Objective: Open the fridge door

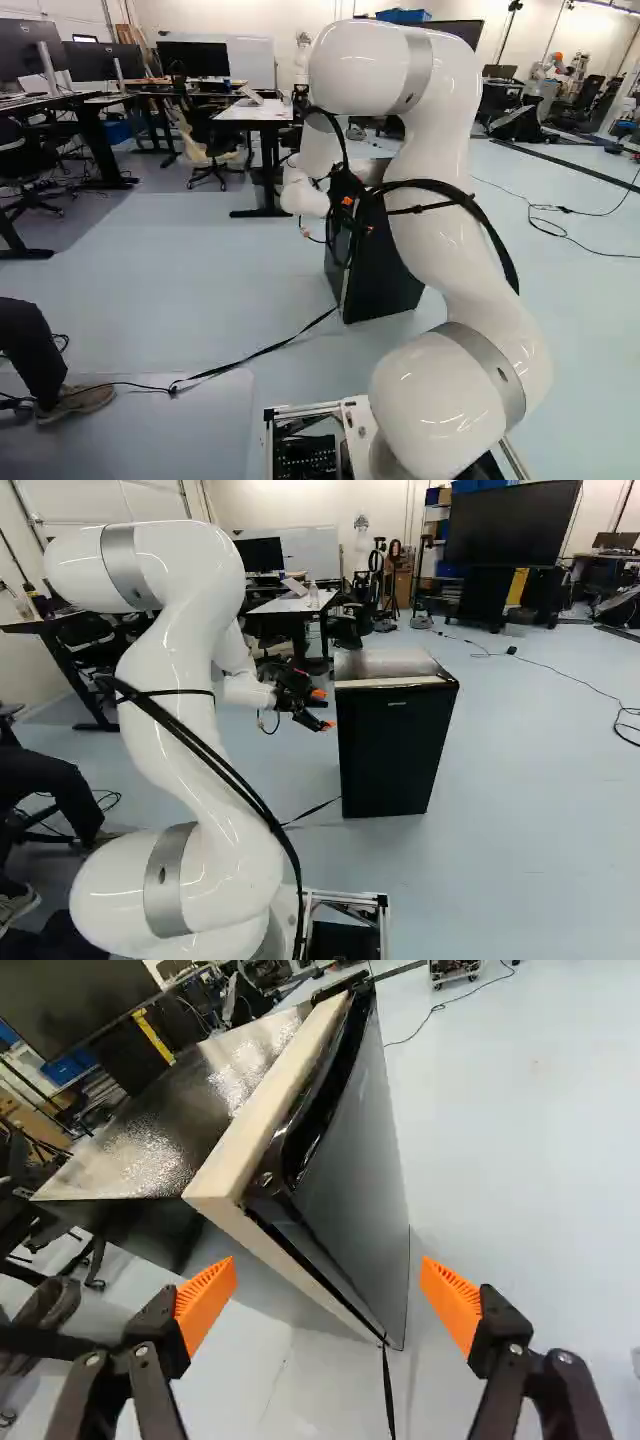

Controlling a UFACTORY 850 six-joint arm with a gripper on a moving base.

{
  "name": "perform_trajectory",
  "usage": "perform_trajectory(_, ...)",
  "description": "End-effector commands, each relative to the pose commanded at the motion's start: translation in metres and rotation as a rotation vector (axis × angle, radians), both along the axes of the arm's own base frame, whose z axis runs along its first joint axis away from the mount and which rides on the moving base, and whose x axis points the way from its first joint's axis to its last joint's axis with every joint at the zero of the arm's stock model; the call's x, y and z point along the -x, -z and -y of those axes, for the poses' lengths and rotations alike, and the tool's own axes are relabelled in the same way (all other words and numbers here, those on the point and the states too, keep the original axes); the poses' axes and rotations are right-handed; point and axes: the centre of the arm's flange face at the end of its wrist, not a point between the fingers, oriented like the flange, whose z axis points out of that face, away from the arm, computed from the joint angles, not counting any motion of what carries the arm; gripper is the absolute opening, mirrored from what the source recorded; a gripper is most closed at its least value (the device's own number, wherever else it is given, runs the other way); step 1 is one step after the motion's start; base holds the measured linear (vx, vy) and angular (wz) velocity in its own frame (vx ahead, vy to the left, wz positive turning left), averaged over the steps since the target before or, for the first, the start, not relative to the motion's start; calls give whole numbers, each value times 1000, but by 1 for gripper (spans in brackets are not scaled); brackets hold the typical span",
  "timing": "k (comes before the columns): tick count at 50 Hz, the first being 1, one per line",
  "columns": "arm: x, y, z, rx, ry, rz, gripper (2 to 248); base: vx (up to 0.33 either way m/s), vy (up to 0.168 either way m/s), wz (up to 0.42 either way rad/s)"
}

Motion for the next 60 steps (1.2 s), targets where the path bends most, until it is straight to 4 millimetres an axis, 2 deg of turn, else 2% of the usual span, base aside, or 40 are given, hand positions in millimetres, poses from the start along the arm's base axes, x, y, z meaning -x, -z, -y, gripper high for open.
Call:
perform_trajectory(27,0,0,0,128,-129,-197,247,0,0,0)
perform_trajectory(60,-1,0,4,137,-131,-212,247,0,0,0)
